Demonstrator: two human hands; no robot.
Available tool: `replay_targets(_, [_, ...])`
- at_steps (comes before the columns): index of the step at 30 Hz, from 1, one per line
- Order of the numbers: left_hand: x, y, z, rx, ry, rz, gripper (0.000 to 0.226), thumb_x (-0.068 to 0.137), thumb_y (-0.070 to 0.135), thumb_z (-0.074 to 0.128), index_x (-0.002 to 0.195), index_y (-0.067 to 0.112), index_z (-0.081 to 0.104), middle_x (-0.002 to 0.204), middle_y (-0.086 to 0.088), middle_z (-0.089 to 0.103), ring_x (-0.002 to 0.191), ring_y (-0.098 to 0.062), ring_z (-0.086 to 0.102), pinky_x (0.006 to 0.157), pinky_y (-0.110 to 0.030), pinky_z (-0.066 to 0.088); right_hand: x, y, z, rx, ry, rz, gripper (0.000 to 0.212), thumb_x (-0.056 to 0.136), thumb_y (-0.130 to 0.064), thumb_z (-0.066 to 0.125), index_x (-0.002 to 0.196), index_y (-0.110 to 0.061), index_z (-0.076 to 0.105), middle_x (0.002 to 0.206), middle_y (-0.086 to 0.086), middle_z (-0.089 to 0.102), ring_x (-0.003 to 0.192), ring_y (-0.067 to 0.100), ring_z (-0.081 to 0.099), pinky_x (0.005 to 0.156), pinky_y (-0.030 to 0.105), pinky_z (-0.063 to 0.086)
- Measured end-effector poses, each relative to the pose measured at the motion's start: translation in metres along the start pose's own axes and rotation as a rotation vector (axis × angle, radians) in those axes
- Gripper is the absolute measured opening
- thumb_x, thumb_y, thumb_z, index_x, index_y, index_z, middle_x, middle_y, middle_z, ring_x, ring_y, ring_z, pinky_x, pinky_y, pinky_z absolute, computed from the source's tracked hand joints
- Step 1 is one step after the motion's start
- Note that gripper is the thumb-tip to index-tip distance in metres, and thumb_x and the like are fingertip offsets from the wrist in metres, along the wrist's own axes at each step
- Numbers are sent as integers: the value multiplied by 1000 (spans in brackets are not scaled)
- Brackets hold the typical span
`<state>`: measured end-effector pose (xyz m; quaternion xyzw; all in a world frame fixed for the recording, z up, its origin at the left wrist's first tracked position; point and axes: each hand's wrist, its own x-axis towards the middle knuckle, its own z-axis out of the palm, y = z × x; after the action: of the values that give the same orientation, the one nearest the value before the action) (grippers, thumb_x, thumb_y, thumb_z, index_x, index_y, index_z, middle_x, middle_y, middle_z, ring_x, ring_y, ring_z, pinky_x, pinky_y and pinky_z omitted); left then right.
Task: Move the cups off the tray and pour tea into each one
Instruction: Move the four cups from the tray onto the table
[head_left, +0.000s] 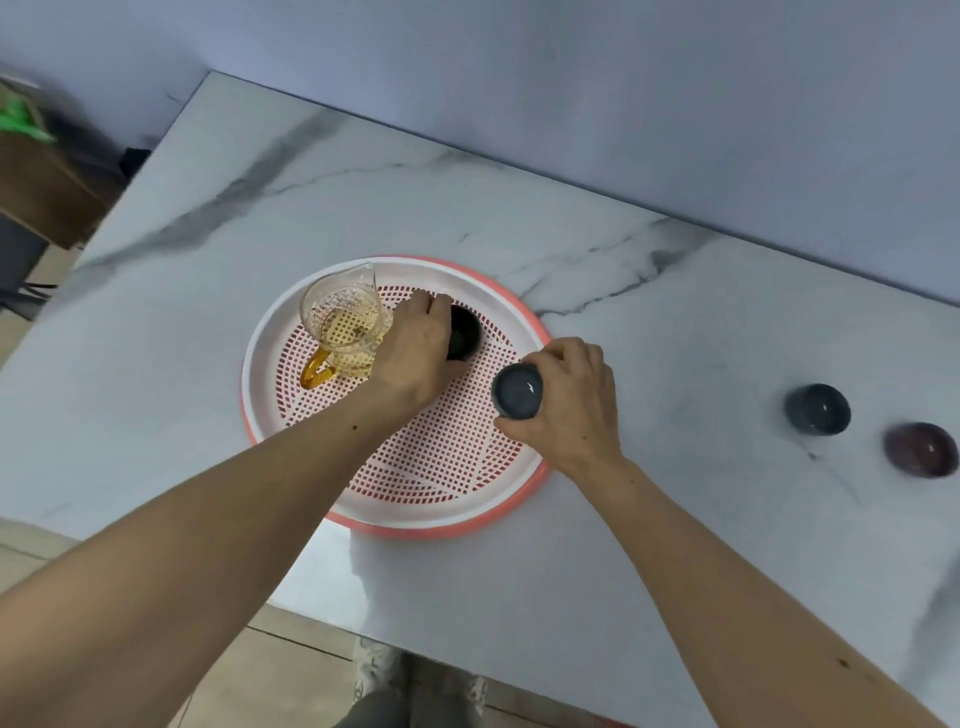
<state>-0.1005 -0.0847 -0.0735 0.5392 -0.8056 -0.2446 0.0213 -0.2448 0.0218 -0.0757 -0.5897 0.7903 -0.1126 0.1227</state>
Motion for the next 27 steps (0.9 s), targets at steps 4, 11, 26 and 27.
replay_targets(4, [-11,19,-19,-20,-11,56,70,71,24,80,129,7,45,130,-14,46,123,-32,42,96,-39,42,-12,8,-30,42,-46,62,70,56,-52,81,116,-20,62,116,0,63,106,21,54,86,33,47])
replay_targets(11, [-30,83,-32,-53,-37,196,72,67,22,81,128,5,50,126,-16,51,118,-33,46,98,-41,43,-52,47,-84,158,-13,248,71,60,-45,82,121,-18,59,115,1,63,103,21,58,89,36,47])
replay_targets(26, [-67,255,53,-73,-145,230,72,68,24,81,130,11,47,128,-8,46,121,-27,42,92,-39,47,-133,214,-149,169,-5,380,73,61,-39,85,124,-16,58,118,3,60,107,24,56,93,39,46])
replay_targets(27, [-69,264,58,-77,-144,223,72,68,24,81,130,11,46,128,-8,46,121,-27,42,91,-39,47,-135,224,-152,165,-7,382,72,61,-40,84,123,-16,58,117,3,60,106,24,56,92,39,46])
